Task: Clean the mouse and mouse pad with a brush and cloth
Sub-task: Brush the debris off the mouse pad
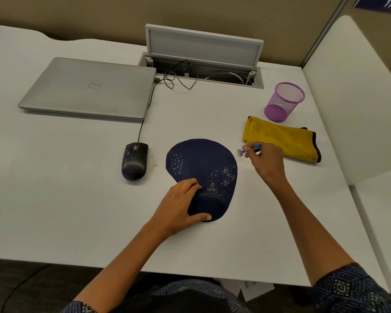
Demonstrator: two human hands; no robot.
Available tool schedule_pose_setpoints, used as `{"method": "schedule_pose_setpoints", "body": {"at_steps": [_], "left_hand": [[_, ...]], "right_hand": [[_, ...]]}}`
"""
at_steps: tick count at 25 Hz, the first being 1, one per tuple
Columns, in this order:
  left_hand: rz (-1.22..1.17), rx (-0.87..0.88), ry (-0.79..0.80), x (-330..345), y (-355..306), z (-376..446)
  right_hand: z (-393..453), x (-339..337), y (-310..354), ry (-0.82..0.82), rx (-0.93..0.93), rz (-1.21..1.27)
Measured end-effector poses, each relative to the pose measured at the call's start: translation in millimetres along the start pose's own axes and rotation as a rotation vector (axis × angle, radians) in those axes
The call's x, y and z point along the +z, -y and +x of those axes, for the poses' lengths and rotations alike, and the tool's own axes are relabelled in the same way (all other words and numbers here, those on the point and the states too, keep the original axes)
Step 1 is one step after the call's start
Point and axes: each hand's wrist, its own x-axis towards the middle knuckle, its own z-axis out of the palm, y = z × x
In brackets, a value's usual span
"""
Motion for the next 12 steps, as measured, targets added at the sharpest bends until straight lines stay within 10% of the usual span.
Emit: {"method": "schedule_pose_setpoints", "body": {"at_steps": [3,12], "left_hand": [[0.004,0.003,-0.003,0,1,0],[-0.002,0.013,-0.006,-1,1,0]], "right_hand": [[-5,7,5,0.195,-0.033,0.046],[9,9,9,0.090,0.044,-0.018]]}}
